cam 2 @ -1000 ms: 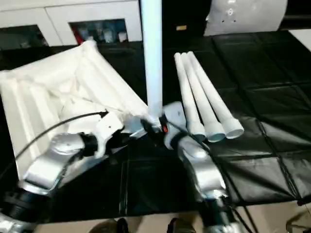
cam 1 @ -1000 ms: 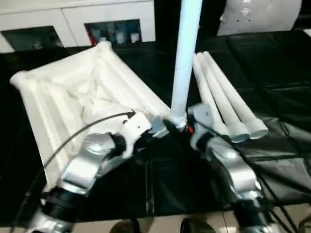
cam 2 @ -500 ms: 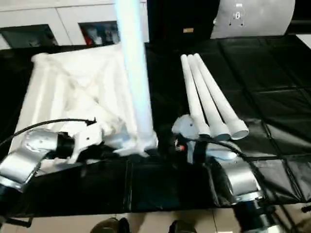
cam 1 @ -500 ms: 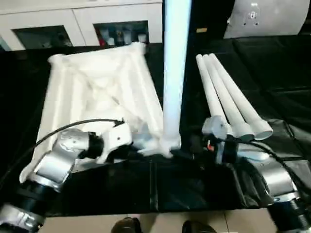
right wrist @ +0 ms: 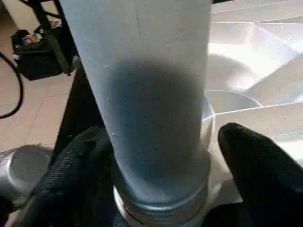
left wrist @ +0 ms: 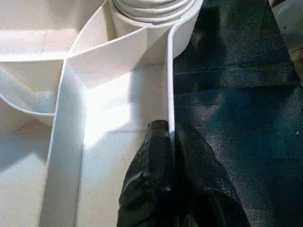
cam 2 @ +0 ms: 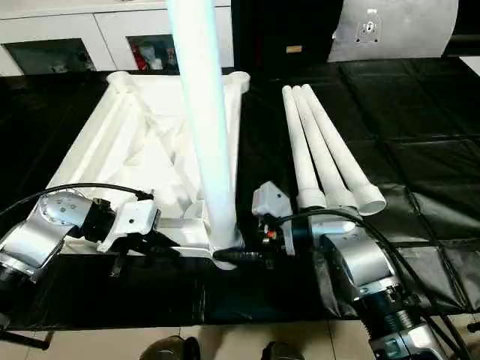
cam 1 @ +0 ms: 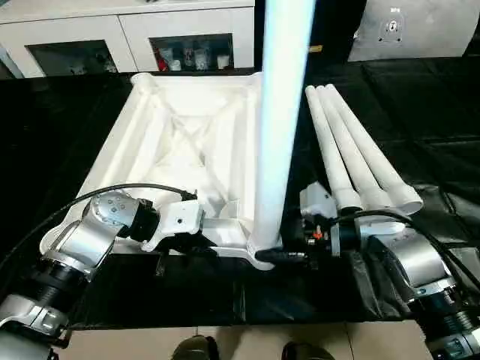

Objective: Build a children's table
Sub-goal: Rotate leg to tighten

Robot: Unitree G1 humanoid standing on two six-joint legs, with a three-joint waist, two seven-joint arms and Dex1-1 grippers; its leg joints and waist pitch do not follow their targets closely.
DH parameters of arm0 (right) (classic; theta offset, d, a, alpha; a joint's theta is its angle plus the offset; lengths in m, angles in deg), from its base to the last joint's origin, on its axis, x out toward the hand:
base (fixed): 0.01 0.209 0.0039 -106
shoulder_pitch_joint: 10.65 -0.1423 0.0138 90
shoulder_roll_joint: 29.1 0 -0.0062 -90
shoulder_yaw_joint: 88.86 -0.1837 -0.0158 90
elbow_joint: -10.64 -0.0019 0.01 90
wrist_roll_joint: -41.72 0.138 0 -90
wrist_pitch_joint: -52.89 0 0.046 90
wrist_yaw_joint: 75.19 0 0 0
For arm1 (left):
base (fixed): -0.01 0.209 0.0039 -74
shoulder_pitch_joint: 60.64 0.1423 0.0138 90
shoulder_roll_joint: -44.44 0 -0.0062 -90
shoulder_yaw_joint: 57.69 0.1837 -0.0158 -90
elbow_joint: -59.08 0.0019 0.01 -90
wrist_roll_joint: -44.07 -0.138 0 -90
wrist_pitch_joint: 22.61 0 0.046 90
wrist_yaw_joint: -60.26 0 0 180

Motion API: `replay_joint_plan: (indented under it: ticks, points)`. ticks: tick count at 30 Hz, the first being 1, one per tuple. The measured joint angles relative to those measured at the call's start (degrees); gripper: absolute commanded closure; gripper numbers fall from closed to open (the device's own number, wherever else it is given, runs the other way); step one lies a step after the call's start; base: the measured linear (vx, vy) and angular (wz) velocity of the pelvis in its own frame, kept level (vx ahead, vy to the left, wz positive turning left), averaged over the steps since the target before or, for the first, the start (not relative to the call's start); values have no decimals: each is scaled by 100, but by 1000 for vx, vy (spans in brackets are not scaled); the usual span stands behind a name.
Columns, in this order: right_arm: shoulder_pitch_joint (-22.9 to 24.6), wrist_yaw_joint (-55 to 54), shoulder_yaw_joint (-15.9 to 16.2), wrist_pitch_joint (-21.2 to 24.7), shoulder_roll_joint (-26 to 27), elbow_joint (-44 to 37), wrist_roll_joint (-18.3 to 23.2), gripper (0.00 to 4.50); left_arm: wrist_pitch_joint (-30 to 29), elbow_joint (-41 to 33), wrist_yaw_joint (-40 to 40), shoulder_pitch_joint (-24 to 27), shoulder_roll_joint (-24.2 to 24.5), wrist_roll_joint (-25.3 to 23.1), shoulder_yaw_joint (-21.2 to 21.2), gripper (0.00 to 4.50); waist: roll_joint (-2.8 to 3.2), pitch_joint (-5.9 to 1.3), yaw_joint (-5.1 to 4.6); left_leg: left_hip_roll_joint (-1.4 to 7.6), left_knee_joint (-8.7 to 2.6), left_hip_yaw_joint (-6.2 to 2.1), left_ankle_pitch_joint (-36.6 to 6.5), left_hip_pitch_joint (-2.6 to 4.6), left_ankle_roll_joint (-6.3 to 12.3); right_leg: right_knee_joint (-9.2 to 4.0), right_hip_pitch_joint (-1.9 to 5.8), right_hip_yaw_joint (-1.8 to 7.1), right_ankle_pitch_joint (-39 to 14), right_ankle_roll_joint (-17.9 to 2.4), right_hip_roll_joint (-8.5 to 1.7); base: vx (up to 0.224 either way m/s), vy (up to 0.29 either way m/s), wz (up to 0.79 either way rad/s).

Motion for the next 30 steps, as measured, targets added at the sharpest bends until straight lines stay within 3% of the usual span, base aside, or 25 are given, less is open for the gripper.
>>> replay_joint_plan:
  ticks: [7,17,22,28,30]
  points:
    - [-74,91,78,-10,-21,133,-5,160,268,293,81,-132,-54,-3,51,450,0,-1,43,2,1,1,-1,4,-3,3,0,0,0,0,0,0,0,0]
    - [-55,66,100,87,15,105,0,187,227,333,89,-142,-62,20,36,450,2,-2,57,4,1,1,-1,7,-4,6,1,0,0,0,1,0,0,0]
    - [315,-687,-136,255,398,-144,-4,187,-665,-97,-377,169,-190,110,-262,450,14,-10,40,4,0,2,-10,19,-28,9,5,1,5,-7,2,0,0,0]
    - [419,-2650,-587,332,1385,14,-451,187,-2104,-798,-1717,537,-745,42,-686,450,24,-8,-267,0,-5,9,-8,83,-37,1,40,11,-7,18,1,0,0,0]
    - [355,-3180,-671,377,1632,99,-547,188,-2468,-974,-2092,589,-974,9,-756,450,25,-6,-300,-3,-16,9,-8,90,-38,-5,37,15,-8,20,1,0,0,0]
